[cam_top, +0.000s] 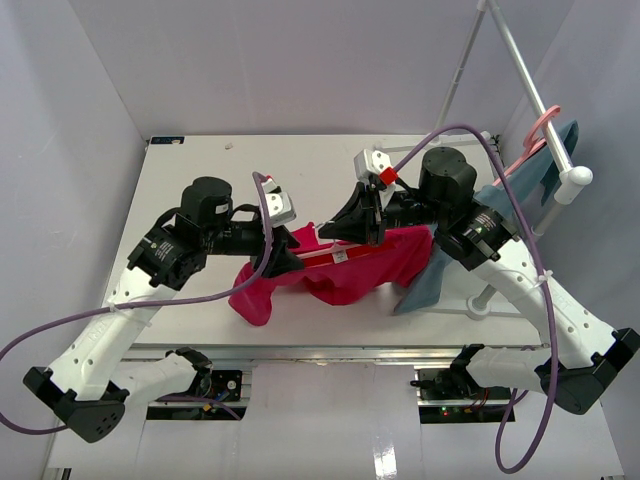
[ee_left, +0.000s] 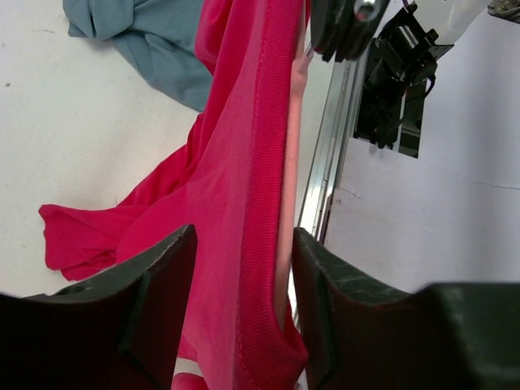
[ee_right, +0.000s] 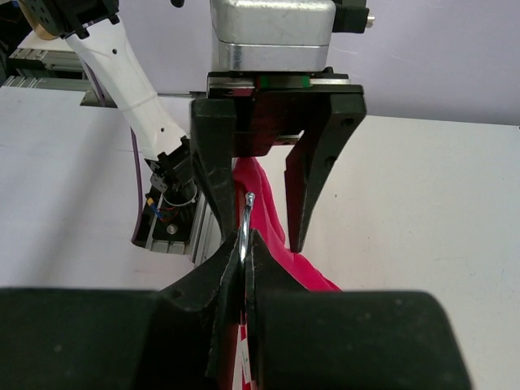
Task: Place the t-shirt on the hanger
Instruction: Place the hanger at the clothesline.
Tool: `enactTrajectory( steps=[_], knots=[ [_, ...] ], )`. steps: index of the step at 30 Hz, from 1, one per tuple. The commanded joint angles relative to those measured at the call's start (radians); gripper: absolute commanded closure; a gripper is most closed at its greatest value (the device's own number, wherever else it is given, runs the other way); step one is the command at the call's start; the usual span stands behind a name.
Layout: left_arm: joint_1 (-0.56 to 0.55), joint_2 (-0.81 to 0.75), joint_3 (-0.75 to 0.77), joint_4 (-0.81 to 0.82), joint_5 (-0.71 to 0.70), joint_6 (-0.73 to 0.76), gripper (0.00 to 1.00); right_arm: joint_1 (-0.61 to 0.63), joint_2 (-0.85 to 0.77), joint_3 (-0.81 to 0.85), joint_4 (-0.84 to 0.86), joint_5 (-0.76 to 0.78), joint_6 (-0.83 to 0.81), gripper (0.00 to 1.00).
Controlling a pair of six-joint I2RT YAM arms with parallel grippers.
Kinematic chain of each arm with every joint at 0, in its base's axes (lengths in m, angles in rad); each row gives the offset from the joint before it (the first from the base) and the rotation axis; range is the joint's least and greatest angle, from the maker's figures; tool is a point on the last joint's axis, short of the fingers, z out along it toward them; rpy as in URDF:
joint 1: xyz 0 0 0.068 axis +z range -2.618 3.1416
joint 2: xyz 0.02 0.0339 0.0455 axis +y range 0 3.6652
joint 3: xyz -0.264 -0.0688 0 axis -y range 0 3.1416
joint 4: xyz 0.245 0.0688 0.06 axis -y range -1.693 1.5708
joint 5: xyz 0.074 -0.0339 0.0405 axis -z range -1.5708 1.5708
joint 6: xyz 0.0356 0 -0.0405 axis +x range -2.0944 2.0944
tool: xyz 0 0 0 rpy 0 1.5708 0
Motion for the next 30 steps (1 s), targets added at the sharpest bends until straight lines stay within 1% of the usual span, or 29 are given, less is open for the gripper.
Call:
enactTrajectory(
  steps=[1,2,5,7,9,10,12,14,16,18,21,23,26,30],
  knots=[
    [-0.001,0.001,-0.006,0.005,0.047,0.002,0.47,-0.001,-0.025,-0.01,0.1,-0.03,0.03,0.92],
    [-0.001,0.01,-0.006,0.006,0.056,0.002,0.53,0.001,-0.027,-0.016,0.112,-0.029,0.037,0.92],
    [-0.001,0.009,-0.013,0.009,0.062,0.004,0.85,0.0,-0.028,-0.038,0.13,-0.03,0.048,0.92],
    [-0.001,-0.001,-0.023,0.016,0.059,0.008,1.0,-0.001,-0.025,-0.046,0.13,-0.026,0.046,0.92],
    [-0.001,-0.017,-0.038,0.023,0.051,0.007,1.0,0.001,-0.018,-0.049,0.115,-0.015,0.037,0.92],
    [-0.001,-0.022,-0.043,0.024,0.042,0.007,1.0,0.0,-0.015,-0.049,0.108,-0.009,0.028,0.89],
    [-0.001,-0.033,-0.048,0.025,0.023,0.005,1.0,0.001,-0.01,-0.049,0.087,-0.005,0.006,0.78],
    [-0.001,-0.052,-0.06,0.023,-0.006,0.003,1.0,0.001,-0.01,-0.048,0.04,0.01,-0.026,0.62],
    [-0.001,-0.077,-0.08,0.023,-0.031,-0.005,1.0,-0.004,-0.011,-0.044,-0.006,0.038,-0.069,0.52],
    [0.0,-0.107,-0.109,0.026,-0.052,-0.007,1.0,-0.01,-0.003,-0.02,-0.071,0.07,-0.111,0.47],
    [-0.001,-0.154,-0.149,0.032,-0.087,-0.012,1.0,-0.018,0.022,0.048,-0.207,0.093,-0.188,0.37],
    [-0.001,-0.182,-0.165,0.034,-0.096,-0.011,1.0,-0.022,0.032,0.08,-0.287,0.128,-0.23,0.34],
    [-0.001,-0.216,-0.17,0.031,-0.091,-0.012,1.0,-0.025,0.064,0.117,-0.448,0.175,-0.336,0.32],
    [-0.001,-0.235,-0.171,0.027,-0.091,-0.012,1.0,-0.024,0.107,0.159,-0.589,0.191,-0.436,0.31]
  ],
)
